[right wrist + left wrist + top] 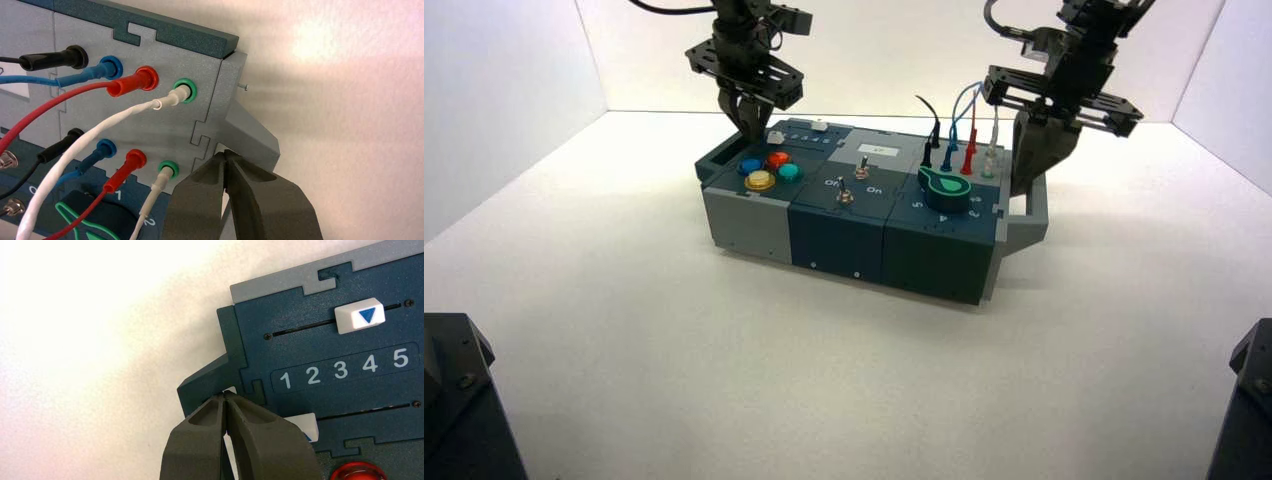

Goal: Move the box away.

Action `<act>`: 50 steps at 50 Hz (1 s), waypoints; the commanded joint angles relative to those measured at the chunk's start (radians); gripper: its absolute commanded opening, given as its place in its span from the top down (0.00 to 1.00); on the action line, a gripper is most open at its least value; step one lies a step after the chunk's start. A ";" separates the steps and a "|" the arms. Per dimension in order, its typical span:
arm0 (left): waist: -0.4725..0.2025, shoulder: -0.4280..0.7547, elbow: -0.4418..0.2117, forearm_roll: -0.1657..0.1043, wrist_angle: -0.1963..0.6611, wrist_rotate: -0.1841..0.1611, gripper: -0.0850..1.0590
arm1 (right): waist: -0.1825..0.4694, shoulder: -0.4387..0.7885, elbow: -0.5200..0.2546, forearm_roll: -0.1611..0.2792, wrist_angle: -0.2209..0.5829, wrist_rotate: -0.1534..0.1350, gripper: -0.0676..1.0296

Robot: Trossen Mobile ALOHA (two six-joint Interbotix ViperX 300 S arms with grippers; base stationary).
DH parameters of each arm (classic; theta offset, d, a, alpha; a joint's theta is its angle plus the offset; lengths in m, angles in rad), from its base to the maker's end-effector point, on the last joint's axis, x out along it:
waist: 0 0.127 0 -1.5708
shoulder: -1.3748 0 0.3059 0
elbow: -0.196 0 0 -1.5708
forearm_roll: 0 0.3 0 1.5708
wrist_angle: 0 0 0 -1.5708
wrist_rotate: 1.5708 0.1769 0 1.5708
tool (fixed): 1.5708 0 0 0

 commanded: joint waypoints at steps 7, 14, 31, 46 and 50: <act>-0.063 0.012 -0.080 -0.015 -0.002 0.026 0.95 | 0.037 0.058 -0.106 0.006 -0.008 -0.029 0.96; -0.058 0.029 -0.114 -0.017 0.008 0.031 0.95 | 0.038 0.069 -0.123 0.005 -0.003 -0.029 0.96; -0.057 0.025 -0.100 -0.017 0.041 0.035 0.95 | 0.043 0.058 -0.100 -0.003 0.018 -0.031 0.96; -0.057 -0.048 -0.043 -0.021 0.034 0.031 0.95 | 0.054 -0.011 -0.071 -0.002 0.018 -0.037 0.96; -0.057 -0.071 -0.032 -0.021 0.032 0.031 0.95 | 0.061 -0.032 -0.072 -0.002 0.023 -0.037 0.96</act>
